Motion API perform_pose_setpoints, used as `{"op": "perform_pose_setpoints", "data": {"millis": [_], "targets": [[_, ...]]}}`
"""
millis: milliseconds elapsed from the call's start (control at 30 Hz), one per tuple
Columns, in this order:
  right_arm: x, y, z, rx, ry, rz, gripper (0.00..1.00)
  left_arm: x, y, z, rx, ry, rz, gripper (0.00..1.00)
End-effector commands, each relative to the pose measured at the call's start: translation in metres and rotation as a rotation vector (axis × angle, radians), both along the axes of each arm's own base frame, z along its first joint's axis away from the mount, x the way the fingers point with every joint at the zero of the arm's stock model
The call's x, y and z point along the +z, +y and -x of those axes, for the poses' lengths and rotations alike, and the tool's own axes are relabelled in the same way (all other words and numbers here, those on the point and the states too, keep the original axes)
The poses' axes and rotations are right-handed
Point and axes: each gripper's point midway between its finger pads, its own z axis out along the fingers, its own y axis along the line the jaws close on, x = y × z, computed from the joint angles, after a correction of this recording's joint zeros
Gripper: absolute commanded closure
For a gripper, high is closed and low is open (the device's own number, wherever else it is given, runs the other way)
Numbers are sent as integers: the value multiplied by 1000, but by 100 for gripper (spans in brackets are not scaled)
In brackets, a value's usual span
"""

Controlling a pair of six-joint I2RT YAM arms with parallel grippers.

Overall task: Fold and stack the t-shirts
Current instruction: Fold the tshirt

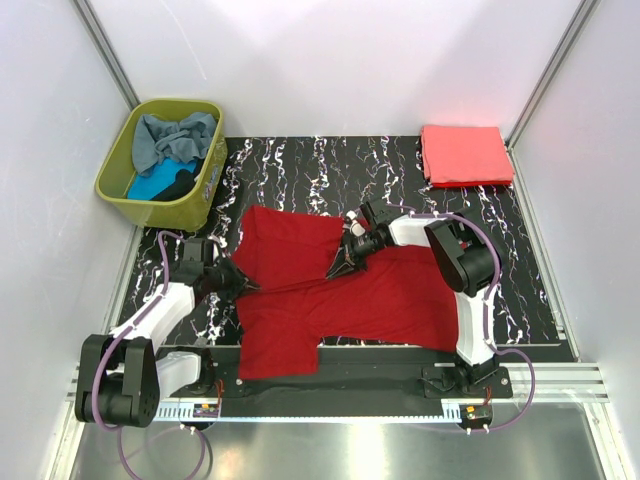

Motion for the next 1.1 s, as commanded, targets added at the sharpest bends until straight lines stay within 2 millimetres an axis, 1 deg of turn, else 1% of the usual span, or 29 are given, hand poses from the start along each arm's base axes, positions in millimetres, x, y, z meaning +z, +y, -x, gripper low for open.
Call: {"op": "perform_pose_setpoints", "data": {"millis": [0, 67, 167, 233, 267, 300, 333, 367, 400, 433, 467, 500, 533, 567, 600, 633, 667, 700, 733, 767, 800, 833, 867, 900, 933, 967, 1000, 1033, 1067], "targets": [[0, -2, -1, 16, 8, -18, 100, 1, 3, 1, 14, -8, -16, 100], [0, -3, 0, 17, 13, -13, 100, 0, 3, 1, 12, -9, -20, 100], [-2, -4, 1, 18, 25, -3, 100, -7, 5, 5, -1, 8, -38, 100], [-4, -5, 2, 13, 26, 15, 100, -12, 7, 6, -16, 20, -54, 93], [-5, -6, 4, 14, 35, 27, 98, -13, 9, 4, -16, 18, -72, 89], [-6, -8, 3, 10, 31, 41, 92, -14, 12, 4, -18, 21, -89, 84], [-5, -9, 3, 11, 28, 49, 91, -12, 15, 3, -30, 8, -114, 78], [-2, -12, 5, 10, 32, 72, 88, -5, 20, -5, -26, -28, -146, 73], [3, -13, 5, 20, 9, 76, 83, 0, 23, -7, -31, -35, -170, 66], [10, -17, 9, 29, 17, 90, 76, 6, 27, -12, -51, -67, -209, 57], [25, -19, 7, 34, -23, 94, 72, 22, 32, -26, -48, -120, -243, 56], [33, -22, -1, 44, -98, 129, 68, 28, 35, -29, -57, -126, -267, 56], [45, -29, 1, 43, -105, 161, 58, 34, 38, -36, -76, -153, -297, 54], [47, -36, -5, 32, -142, 213, 54, 49, 38, -51, -81, -190, -309, 53], [58, -39, -14, 29, -186, 226, 52, 55, 38, -60, -103, -216, -326, 52], [62, -47, -15, 19, -178, 251, 49, 60, 37, -68, -113, -230, -336, 51], [68, -60, -27, -20, -206, 276, 48, 66, 36, -86, -122, -238, -346, 51], [73, -70, -38, -49, -232, 297, 47, 68, 35, -96, -131, -243, -362, 50], [74, -83, -43, -77, -227, 334, 46, 57, 35, -105, -136, -203, -372, 50], [72, -111, -60, -154, -228, 385, 45, 68, 35, -122, -125, -227, -377, 50], [74, -123, -69, -190, -234, 399, 45, 67, 34, -133, -121, -228, -378, 49], [74, -137, -75, -229, -221, 419, 46, 50, 33, -142, -122, -178, -377, 49], [72, -165, -88, -307, -211, 454, 45, 59, 32, -160, -113, -201, -384, 48], [74, -177, -94, -339, -213, 466, 45, 55, 32, -168, -114, -191, -386, 47], [76, -189, -98, -363, -217, 482, 44, 37, 31, -176, -122, -147, -389, 46], [74, -203, -102, -391, -221, 522, 41, 43, 30, -192, -114, -168, -395, 46], [74, -222, -109, -430, -223, 544, 41, 39, 30, -199, -117, -161, -406, 46], [71, -231, -109, -444, -214, 565, 40, 23, 31, -204, -118, -125, -416, 45], [68, -240, -111, -457, -212, 593, 40, 28, 32, -215, -109, -139, -428, 45]]}}
